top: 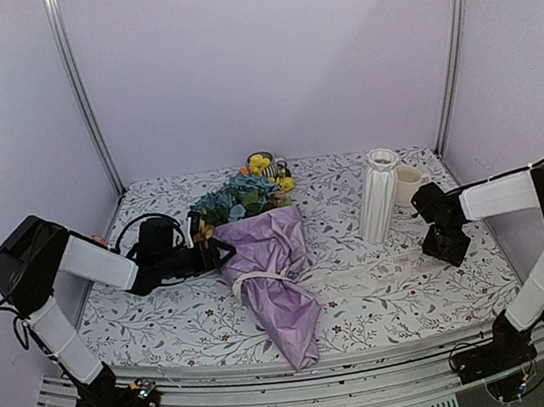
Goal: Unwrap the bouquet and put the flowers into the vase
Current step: Move the folded bouquet to the center of the board, then pick up the untied ribbon from the corner of the board.
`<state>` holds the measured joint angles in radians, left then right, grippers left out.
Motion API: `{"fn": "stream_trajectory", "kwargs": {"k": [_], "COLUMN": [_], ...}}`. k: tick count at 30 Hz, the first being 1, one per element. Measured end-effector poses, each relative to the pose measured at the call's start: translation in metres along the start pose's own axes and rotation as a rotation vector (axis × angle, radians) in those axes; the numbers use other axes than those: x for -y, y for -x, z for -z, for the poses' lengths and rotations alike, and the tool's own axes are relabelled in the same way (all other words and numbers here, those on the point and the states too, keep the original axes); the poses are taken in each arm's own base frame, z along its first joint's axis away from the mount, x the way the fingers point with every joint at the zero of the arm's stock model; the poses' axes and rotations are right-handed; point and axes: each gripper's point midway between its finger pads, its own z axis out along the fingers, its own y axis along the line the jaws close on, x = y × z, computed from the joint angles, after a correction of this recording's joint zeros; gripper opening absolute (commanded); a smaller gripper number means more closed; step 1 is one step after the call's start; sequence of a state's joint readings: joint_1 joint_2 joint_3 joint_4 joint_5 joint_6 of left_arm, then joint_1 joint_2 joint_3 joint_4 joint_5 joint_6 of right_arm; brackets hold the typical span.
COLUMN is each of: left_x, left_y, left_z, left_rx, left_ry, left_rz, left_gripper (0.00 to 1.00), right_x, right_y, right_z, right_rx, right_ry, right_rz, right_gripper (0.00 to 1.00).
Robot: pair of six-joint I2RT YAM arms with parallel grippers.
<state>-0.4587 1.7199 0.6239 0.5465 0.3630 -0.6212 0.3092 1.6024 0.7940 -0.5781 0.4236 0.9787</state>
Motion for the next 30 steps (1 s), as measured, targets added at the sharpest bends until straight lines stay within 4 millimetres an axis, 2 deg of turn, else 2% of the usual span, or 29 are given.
{"fn": "stream_trajectory", "kwargs": {"k": [2,4,6,8,13,15,16,17,18,19,21,22,30], "left_x": [0.0,0.001,0.003,0.008,0.025,0.031,0.033,0.033,0.034,0.034,0.034,0.034,0.043], "left_y": [0.001,0.002,0.004,0.008,0.021,0.023,0.024,0.023,0.021,0.02,0.014,0.012,0.007], "left_z": [0.0,0.001,0.004,0.011,0.033,0.044,0.048,0.052,0.056,0.059,0.065,0.067,0.089], "left_rx": [0.002,0.005,0.014,0.032,0.086,0.102,0.108,0.111,0.113,0.113,0.107,0.104,0.114], "left_ry": [-0.001,-0.002,-0.005,-0.011,-0.036,-0.044,-0.047,-0.047,-0.048,-0.047,-0.043,-0.042,-0.045], "left_rz": [0.0,-0.001,-0.004,-0.012,-0.036,-0.045,-0.049,-0.05,-0.051,-0.051,-0.048,-0.047,-0.057], "left_gripper": [0.74,0.74,0.75,0.75,0.76,0.77,0.77,0.77,0.78,0.78,0.79,0.8,0.81], "right_x": [-0.003,-0.004,-0.005,-0.005,-0.003,-0.001,-0.001,0.0,0.001,0.002,0.006,0.008,0.018], "right_y": [0.002,0.004,0.004,0.004,0.003,0.002,0.003,0.004,0.005,0.005,0.005,0.004,0.004], "right_z": [-0.001,-0.003,-0.003,-0.003,-0.001,0.004,0.007,0.01,0.012,0.015,0.017,0.017,0.024], "right_rx": [0.007,0.014,0.017,0.016,0.006,0.0,0.001,0.002,0.003,0.005,0.001,-0.001,0.013], "right_ry": [0.003,0.004,0.007,0.008,0.009,0.013,0.018,0.024,0.027,0.027,0.018,0.009,0.01], "right_rz": [0.001,-0.001,-0.005,0.0,0.001,0.001,-0.002,-0.004,-0.007,-0.003,0.002,0.006,0.004], "right_gripper": [0.28,0.21,0.04,0.01,0.02,0.12,0.27,0.35,0.38,0.45,0.65,0.7,0.68]}}
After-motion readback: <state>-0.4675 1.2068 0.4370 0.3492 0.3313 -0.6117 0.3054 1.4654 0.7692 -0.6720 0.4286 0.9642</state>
